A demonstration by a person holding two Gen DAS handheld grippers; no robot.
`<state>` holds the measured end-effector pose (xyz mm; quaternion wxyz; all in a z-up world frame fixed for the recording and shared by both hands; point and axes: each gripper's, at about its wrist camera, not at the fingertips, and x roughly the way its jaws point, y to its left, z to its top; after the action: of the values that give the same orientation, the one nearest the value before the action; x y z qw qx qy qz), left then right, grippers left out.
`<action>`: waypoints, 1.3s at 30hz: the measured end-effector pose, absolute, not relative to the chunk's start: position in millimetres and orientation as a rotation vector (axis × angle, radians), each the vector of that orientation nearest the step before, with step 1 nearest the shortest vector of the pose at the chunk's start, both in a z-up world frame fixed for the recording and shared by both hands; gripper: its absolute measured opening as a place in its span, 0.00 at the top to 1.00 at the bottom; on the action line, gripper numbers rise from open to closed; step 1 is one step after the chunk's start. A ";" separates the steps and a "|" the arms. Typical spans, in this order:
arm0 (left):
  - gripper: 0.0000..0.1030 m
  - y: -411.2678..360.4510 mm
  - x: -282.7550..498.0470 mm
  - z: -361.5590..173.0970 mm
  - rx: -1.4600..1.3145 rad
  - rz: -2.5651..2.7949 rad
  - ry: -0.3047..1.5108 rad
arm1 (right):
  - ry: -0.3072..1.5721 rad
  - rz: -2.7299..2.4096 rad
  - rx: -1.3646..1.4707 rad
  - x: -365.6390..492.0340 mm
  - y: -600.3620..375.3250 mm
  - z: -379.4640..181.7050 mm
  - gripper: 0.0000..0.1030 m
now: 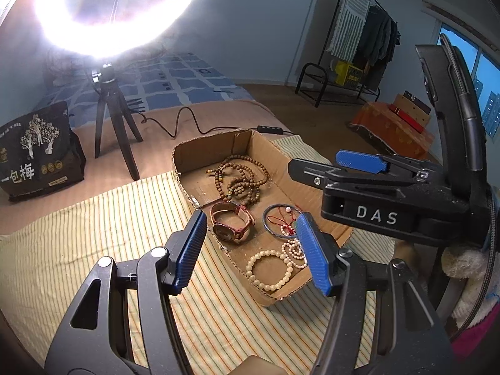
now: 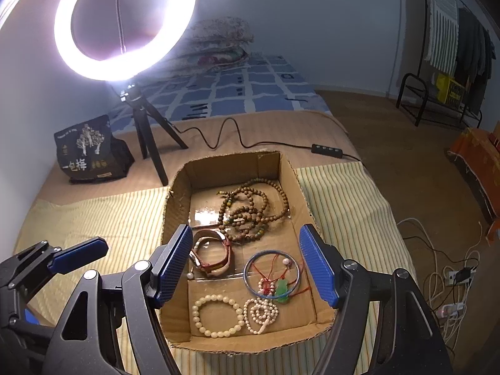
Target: Organize jewelry
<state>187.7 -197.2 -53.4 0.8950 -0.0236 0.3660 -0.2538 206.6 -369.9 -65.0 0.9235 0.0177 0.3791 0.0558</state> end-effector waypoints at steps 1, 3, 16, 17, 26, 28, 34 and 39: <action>0.40 -196.1 186.1 -51.8 -0.049 -0.525 0.755 | 0.773 0.115 0.037 204.8 -370.1 -62.2 0.31; 0.40 -191.3 181.7 -45.9 -0.051 -0.524 0.745 | 0.760 0.112 0.035 201.4 -369.1 -56.4 0.31; 0.32 -157.4 138.4 -10.5 -0.020 -0.512 0.658 | 0.655 0.106 -0.026 156.3 -345.3 -12.1 0.27; 0.32 -154.7 135.6 -8.5 -0.016 -0.509 0.652 | 0.643 0.103 -0.028 151.2 -343.7 -8.8 0.23; 0.19 -122.5 101.6 9.2 0.002 -0.480 0.594 | 0.568 0.086 -0.055 116.5 -329.4 10.1 0.22; 0.16 -118.3 96.8 10.5 0.017 -0.469 0.587 | 0.564 0.086 -0.052 111.5 -327.8 11.0 0.22; 0.04 -107.2 85.5 12.4 0.054 -0.429 0.559 | 0.538 0.075 -0.051 99.0 -323.1 10.0 0.21; 0.02 -99.3 86.4 12.5 0.054 -0.376 0.579 | 0.522 0.072 -0.062 97.2 -318.7 7.7 0.20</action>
<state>86.4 -99.3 12.5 0.9407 0.0265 0.2836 -0.1843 97.2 -318.7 7.7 0.9650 -0.0308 0.2580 0.0357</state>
